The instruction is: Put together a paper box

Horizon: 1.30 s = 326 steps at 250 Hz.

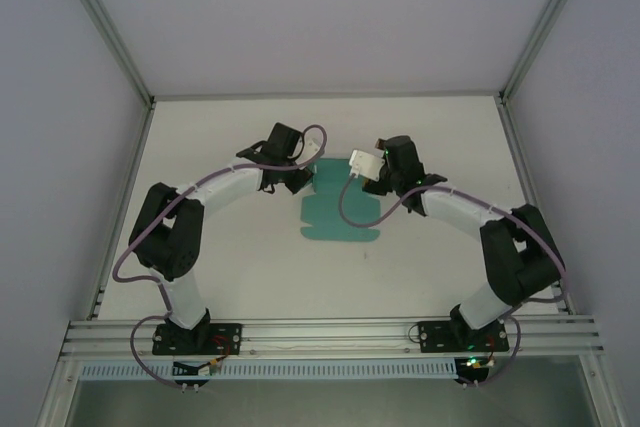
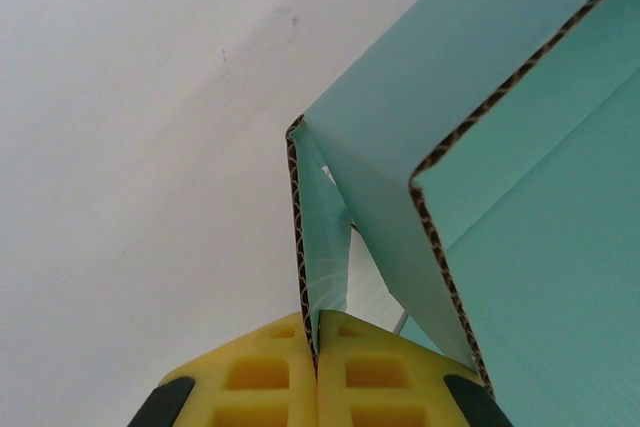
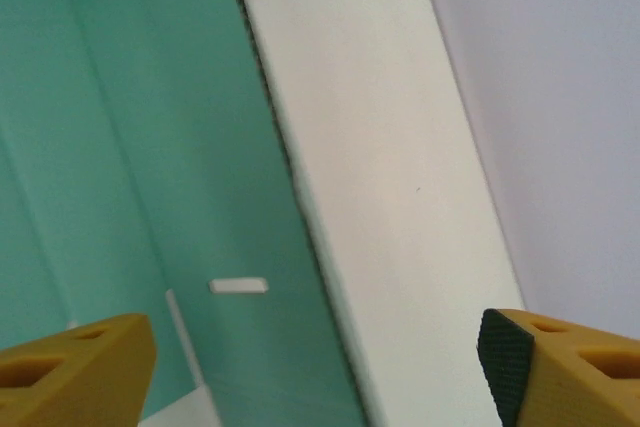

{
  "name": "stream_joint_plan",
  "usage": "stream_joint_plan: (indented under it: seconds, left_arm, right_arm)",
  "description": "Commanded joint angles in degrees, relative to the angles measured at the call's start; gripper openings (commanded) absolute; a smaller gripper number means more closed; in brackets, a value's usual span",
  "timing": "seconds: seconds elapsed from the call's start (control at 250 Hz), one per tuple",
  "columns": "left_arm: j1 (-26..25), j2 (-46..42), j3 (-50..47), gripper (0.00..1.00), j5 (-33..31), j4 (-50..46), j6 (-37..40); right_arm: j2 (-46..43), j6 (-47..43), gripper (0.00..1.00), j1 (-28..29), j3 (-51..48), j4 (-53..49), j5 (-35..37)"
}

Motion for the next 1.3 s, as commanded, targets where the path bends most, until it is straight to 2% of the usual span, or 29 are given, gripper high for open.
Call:
stream_joint_plan:
  seconds: [0.0,0.232,0.447,0.531,0.555,0.611,0.703,0.771,0.795,0.807,0.815,0.819,0.831,0.982,1.126,1.206,1.298]
  left_arm:
    - [-0.9,0.5,-0.5,0.00,-1.8,-3.4,2.6]
    - [-1.0,1.7,1.0,0.00,-1.1,-4.1,2.4]
    - [-1.0,2.4,2.1,0.00,-0.8,-4.0,1.4]
    - [-0.9,2.5,2.4,0.01,-0.7,-3.4,-0.1]
    - [-0.8,2.5,2.4,0.07,-0.6,-3.4,-0.7]
    - [-0.2,2.4,2.7,0.27,-0.6,-3.5,-2.2]
    - [1.5,2.0,4.0,0.46,1.2,-5.9,-4.6]
    - [3.2,0.5,4.4,0.53,3.3,-6.7,-7.0]
    - [3.7,-0.2,4.1,0.64,3.8,-6.7,-8.0]
    - [4.0,-0.7,4.1,0.76,4.0,-6.6,-8.5]
    - [4.1,-1.0,3.9,0.91,4.3,-6.6,-8.8]
    - [4.2,-1.2,3.9,0.96,4.4,-6.6,-9.0]
    - [4.5,-1.7,3.8,0.99,4.6,-6.5,-9.5]
    - [6.9,-10.0,-1.4,1.00,5.7,-2.9,-15.8]
    - [8.6,-15.7,-3.4,1.00,3.6,-4.3,-22.6]
    - [10.1,-16.2,-2.8,1.00,-0.6,-6.8,-26.2]
    - [12.8,-15.3,-3.0,1.00,-2.9,-7.1,-30.3]
  right_arm:
    - [2.5,-2.2,0.72,-0.1,2.5,0.5,-4.0]
    - [4.5,-3.2,0.42,0.1,3.7,0.8,-5.0]
    - [3.5,-4.8,0.00,0.9,1.7,2.3,-2.4]
    - [3.9,-7.9,0.00,1.8,-1.6,10.3,2.1]
    - [4.1,-9.1,0.00,2.0,-2.7,13.2,3.2]
    - [4.6,-10.8,0.00,2.3,-4.9,20.5,5.6]
    - [4.7,-12.1,0.00,2.2,-3.8,20.6,7.7]
    - [4.1,-13.5,0.00,2.3,-3.2,22.3,8.0]
    - [3.8,-14.4,0.00,2.4,-3.5,23.1,7.7]
    - [3.7,-14.9,0.00,2.6,-3.8,23.6,7.6]
    - [3.7,-15.3,0.00,2.6,-3.8,23.9,7.6]
    - [3.7,-15.4,0.00,2.7,-3.9,24.2,7.7]
    - [3.7,-15.9,0.00,2.9,-4.1,25.0,7.8]
    - [8.3,-22.2,0.00,7.1,-8.0,36.9,14.5]
    - [12.5,-21.6,0.00,8.8,-9.4,37.0,15.0]
    - [14.1,-21.2,0.00,8.9,-9.7,37.7,15.1]
    - [14.9,-19.6,0.00,8.7,-8.7,32.9,14.1]
